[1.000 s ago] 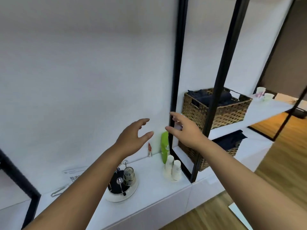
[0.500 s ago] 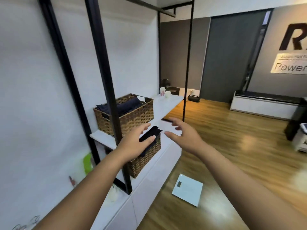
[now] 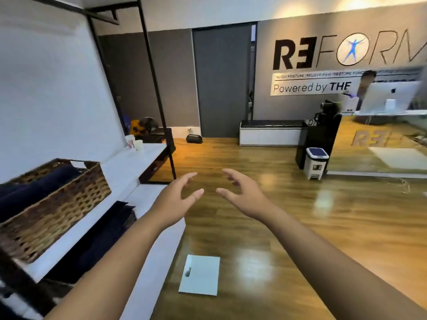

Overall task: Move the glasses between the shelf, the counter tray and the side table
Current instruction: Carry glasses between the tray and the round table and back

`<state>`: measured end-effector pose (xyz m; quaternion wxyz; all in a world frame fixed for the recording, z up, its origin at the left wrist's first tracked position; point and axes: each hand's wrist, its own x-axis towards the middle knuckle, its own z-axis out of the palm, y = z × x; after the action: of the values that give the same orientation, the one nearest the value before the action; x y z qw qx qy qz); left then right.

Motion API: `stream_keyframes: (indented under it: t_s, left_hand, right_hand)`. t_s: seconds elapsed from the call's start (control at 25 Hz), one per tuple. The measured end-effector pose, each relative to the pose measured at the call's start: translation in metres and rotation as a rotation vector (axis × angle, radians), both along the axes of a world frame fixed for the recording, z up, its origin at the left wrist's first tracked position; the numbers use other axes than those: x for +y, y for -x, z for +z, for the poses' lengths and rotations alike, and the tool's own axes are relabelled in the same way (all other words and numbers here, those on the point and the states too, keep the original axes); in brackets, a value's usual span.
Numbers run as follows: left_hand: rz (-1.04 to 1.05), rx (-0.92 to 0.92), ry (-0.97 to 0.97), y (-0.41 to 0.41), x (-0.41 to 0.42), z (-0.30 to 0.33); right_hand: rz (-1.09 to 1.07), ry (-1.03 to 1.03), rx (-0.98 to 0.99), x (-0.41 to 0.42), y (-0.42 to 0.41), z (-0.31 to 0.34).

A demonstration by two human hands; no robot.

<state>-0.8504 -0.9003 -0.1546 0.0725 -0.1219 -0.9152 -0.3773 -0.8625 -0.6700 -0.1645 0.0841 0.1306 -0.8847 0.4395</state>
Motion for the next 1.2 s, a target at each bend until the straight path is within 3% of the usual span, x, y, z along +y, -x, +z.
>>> stream_keyframes:
  t_s: [0.44,0.8,1.2]
  left_hand:
    - [-0.314,-0.024,-0.010,0.148,0.163,-0.022]
    - [-0.709,-0.051,0.060,0.303,0.307,-0.033]
    - [-1.168,-0.007,0.128,0.325,0.535,-0.054]
  right_hand:
    - [-0.298,0.003,-0.066,0.147,0.064,-0.030]
    - [-0.693,-0.006,-0.108,0.246,0.132,-0.040]
    - [-1.185,0.047,-0.122,0.389,0.094,-0.067]
